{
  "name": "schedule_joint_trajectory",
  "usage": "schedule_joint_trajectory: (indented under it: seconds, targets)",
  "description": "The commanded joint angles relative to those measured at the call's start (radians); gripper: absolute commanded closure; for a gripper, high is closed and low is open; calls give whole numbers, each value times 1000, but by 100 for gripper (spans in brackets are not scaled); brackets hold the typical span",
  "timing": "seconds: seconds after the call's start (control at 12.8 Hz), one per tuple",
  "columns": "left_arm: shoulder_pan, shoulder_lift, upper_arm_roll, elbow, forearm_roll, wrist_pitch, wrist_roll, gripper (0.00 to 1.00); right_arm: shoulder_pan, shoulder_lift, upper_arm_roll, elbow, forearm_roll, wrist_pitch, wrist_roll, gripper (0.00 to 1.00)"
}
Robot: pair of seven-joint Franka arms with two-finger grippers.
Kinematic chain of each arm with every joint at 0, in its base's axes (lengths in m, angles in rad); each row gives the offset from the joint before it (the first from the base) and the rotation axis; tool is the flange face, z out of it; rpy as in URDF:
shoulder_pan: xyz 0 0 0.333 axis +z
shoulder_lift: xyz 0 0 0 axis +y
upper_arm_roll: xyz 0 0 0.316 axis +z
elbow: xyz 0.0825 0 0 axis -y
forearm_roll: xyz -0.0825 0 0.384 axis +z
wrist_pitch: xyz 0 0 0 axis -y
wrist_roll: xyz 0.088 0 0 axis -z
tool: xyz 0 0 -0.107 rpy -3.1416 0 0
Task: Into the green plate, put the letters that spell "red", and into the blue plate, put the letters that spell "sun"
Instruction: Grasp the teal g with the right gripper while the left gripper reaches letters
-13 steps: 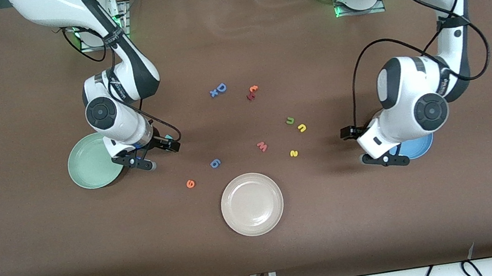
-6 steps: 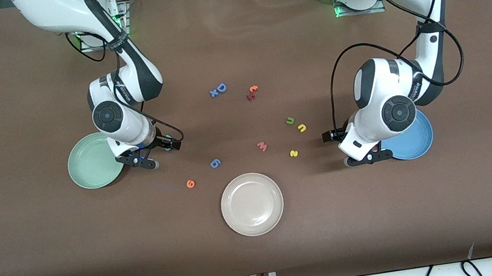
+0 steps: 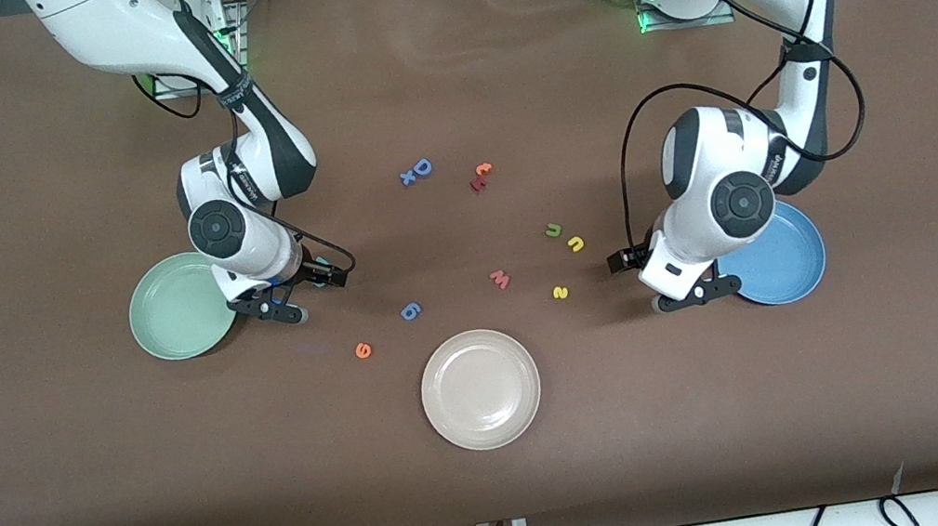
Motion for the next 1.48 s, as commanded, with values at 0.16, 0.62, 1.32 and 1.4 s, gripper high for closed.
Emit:
schedule_joint_trajectory:
  seconds: [0.16,0.62,1.32,1.4]
  targets:
    - [-22,-106,15,-111,-26,38,-4,0,5,16,0,-8,-9,19,9,19]
    - [-31,-106,15,-110,-18,41,-4,0,5,38,0,-6,-9,49,9,33]
    - [-222,-25,118,-110,-32,152,-86,0,5,38,0,-6,-9,50,7,75]
    - [-258,-13,141,-110,-32,161,-111,0,5,38,0,-6,-9,50,7,79]
